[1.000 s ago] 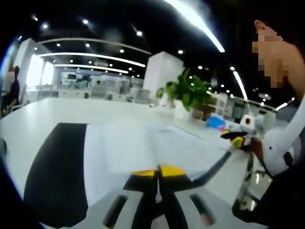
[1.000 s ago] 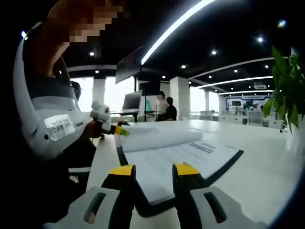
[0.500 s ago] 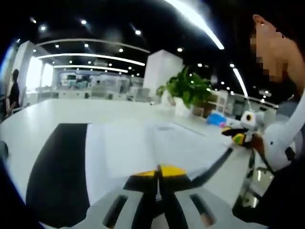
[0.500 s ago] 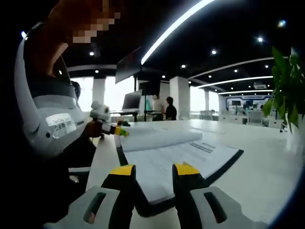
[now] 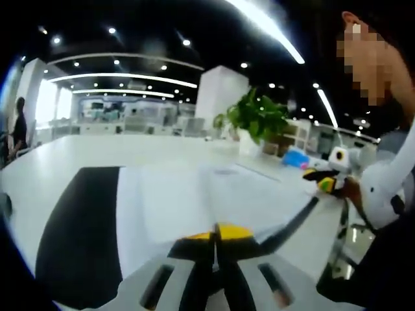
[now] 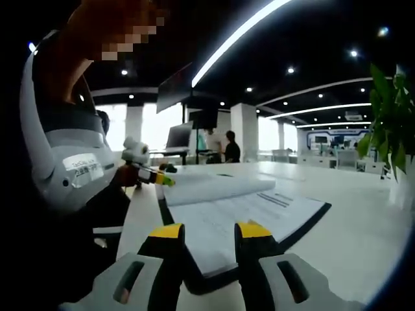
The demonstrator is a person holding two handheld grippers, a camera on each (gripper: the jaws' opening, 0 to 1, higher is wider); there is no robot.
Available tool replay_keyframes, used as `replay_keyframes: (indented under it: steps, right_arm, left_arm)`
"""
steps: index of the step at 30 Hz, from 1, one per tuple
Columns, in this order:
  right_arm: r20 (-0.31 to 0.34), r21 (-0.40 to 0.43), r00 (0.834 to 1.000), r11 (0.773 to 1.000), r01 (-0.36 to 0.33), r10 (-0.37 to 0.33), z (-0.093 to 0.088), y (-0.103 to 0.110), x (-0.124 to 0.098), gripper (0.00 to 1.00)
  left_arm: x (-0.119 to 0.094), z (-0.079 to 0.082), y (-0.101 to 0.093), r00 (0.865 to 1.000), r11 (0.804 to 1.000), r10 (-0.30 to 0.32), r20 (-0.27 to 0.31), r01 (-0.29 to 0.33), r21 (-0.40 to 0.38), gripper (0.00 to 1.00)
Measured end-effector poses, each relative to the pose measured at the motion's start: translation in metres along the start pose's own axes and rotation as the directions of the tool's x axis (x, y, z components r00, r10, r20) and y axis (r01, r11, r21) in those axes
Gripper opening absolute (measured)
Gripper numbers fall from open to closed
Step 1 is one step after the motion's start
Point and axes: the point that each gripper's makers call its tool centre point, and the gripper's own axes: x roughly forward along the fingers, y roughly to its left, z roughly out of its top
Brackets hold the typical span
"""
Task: Flip through the bound document one page at a time
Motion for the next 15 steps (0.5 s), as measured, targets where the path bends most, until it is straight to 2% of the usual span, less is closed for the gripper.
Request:
replay_keyframes:
  steps: [15]
  right_arm:
    - [0.004,-0.007,1.000,1.000,-0.011,0.011,0.0006,0.0024,-0.0006,0.34]
  left_arm:
    - [0.0007,-0.0018,-0.0002,1.000,1.000,0.002,0.000,-0.002,0.002,0.02]
